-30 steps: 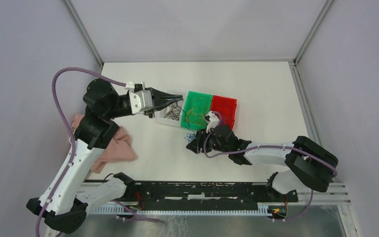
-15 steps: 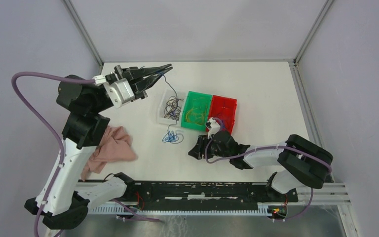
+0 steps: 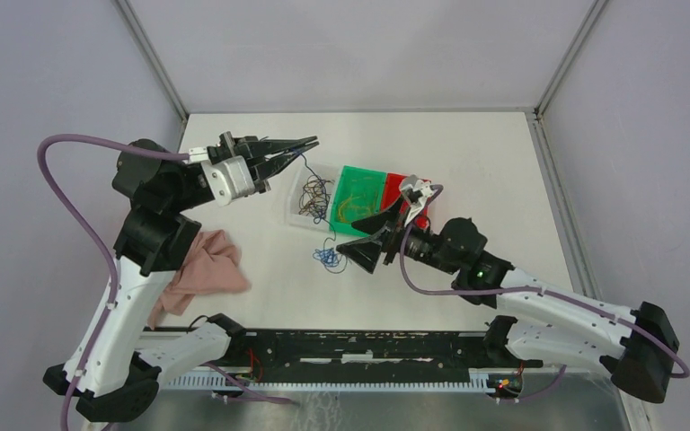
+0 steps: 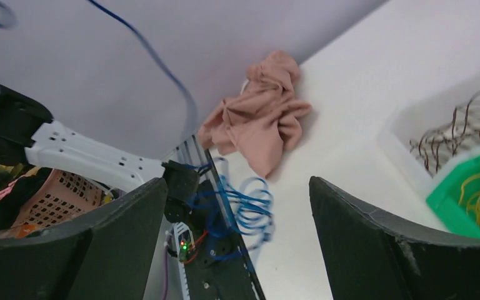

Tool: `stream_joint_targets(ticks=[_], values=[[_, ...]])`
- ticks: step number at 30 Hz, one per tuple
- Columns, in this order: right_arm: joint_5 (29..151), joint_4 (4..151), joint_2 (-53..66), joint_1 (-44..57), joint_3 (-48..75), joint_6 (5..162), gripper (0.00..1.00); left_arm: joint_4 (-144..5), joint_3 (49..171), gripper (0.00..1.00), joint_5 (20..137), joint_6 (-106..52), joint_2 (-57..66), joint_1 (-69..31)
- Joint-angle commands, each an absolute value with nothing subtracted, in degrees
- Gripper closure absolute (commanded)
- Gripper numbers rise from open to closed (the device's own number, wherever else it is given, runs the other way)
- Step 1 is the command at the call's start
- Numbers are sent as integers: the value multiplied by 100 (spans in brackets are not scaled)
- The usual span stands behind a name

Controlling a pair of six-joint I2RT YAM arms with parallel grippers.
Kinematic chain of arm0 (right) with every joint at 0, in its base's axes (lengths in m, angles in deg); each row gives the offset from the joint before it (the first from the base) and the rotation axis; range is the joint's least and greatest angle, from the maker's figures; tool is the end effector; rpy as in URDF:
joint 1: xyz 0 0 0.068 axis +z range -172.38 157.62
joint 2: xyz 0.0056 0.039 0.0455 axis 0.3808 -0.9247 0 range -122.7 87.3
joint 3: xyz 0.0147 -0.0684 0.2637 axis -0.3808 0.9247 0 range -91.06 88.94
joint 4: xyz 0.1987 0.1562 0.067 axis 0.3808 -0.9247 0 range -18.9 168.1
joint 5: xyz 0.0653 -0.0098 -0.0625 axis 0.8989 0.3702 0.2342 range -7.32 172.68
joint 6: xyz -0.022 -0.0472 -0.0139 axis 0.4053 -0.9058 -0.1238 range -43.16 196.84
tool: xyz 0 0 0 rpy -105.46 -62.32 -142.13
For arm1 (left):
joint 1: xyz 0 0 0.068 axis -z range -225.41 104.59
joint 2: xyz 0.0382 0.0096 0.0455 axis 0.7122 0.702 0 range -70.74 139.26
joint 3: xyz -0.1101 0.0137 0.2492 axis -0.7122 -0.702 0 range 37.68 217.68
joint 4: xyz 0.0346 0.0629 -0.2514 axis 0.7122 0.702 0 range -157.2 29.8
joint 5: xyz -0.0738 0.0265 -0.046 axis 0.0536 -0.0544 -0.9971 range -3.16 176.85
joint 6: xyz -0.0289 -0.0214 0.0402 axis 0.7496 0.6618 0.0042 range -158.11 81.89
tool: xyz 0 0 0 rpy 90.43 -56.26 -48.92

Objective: Untangle the cables

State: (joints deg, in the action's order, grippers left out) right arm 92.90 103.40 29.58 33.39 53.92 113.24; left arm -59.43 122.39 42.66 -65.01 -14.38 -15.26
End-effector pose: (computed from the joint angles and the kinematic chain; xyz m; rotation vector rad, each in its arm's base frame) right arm 0.1282 0.1996 0.3024 -0.4420 1.6466 1.3850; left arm 0.1208 -0.0989 0.5374 1.1419 0.6890 -0.5141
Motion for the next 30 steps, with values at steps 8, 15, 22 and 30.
stream_joint_targets(ticks=[8,15,22,30], values=[[9527,9907,2699,3362,3926,10225,11,-5784,12229,97,3866,-6561,-1477,-1500],[9116,10010,1905,3372,3508,10130,20,-5821,12310,97,3815,-6412,-1432,-1500],[9338,10547,1149,3449,3495,10622,30,-6044,12373,97,3823,-6128,-1385,-1496],[9422,11226,408,3513,3692,11221,42,-6210,12651,97,3823,-5720,-1276,-1499]])
